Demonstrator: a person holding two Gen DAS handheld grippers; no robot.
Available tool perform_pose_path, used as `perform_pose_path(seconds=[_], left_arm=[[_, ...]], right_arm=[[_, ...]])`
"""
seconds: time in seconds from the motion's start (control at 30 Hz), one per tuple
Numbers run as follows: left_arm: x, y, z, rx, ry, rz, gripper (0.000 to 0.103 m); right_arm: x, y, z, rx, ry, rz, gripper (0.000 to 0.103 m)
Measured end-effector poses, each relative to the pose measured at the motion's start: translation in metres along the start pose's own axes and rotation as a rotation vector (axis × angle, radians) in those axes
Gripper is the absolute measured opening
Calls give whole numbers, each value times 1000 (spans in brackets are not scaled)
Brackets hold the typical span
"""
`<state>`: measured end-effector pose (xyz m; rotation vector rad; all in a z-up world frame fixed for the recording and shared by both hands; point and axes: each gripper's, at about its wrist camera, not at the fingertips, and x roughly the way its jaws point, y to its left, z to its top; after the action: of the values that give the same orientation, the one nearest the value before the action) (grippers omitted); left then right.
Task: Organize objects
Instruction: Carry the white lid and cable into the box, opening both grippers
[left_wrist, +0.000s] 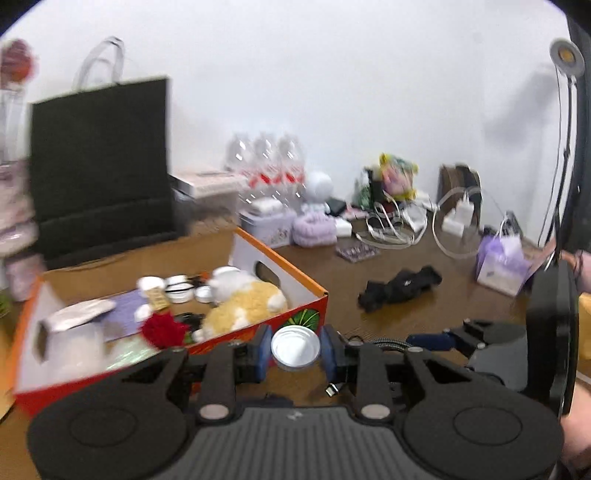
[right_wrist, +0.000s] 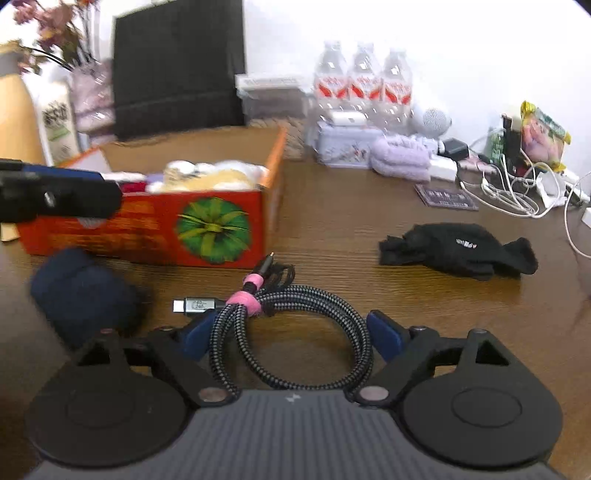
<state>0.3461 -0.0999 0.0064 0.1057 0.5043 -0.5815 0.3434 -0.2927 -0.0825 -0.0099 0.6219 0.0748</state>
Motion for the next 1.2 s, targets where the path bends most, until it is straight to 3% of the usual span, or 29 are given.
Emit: perform_pose_path(seconds=[0.17, 0.37, 0.57, 0.7, 0.87, 1.03, 1.13, 1.2], left_arm=[[-90, -4, -35, -112, -55, 81, 27], [-165, -16, -84, -180, -13, 194, 27], [-183, -11, -88, -192, -51, 212, 27], [-166, 12, -62, -138, -107, 248, 27], [-110, 70, 5, -162, -160, 223, 27], [-13, 121, 50, -179, -111, 275, 27], [45, 154, 57, -211, -30, 255, 27], [80, 170, 58, -197, 26, 283, 27]], right_arm=[[-83, 43, -26, -36, -88, 154, 87], [-155, 72, -62, -87, -67, 333, 87], [-171, 77, -58, -113, -101, 313, 88], [-157, 77, -29, -116, -151, 294, 88], [-99, 70, 49, -57, -218, 278, 88], [6, 80, 121, -36, -174, 241, 88], [72, 86, 141, -38, -108, 179, 88], [109, 88, 149, -32, -76, 168, 88]])
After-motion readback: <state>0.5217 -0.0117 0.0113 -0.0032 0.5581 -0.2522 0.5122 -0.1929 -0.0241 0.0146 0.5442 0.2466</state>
